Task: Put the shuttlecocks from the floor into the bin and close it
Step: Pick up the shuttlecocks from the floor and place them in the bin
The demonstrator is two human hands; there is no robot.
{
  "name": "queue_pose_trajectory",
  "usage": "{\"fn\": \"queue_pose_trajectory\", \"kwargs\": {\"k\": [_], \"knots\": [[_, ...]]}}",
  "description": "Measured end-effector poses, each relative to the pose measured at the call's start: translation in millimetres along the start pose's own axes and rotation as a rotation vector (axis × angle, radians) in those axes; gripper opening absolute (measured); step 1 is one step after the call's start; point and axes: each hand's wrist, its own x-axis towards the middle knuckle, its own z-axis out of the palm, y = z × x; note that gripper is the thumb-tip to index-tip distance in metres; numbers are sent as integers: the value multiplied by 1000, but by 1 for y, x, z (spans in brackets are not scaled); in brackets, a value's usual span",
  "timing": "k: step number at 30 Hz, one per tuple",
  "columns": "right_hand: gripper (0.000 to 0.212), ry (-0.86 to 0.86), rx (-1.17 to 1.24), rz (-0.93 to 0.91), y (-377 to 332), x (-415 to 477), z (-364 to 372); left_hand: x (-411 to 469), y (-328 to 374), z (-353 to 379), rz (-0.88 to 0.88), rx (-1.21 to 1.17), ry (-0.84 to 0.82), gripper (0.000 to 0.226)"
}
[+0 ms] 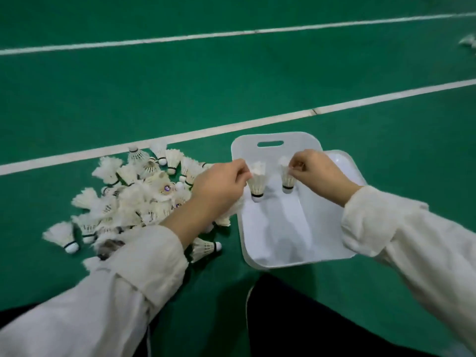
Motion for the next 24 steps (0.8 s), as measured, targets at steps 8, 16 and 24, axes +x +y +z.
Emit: {"fn": "queue_pose_trajectory", "kwargs": {"k": [8, 16, 24], "knots": [[11, -107, 148, 32, 37, 44, 97, 22, -21, 49, 1, 81, -212, 19], [9, -144, 326, 64, 32, 72, 145, 34, -48, 44, -41, 95, -416, 13], [9, -162, 405, 88, 14, 57, 169, -2, -60, 30, -136, -92, -356, 16]]}}
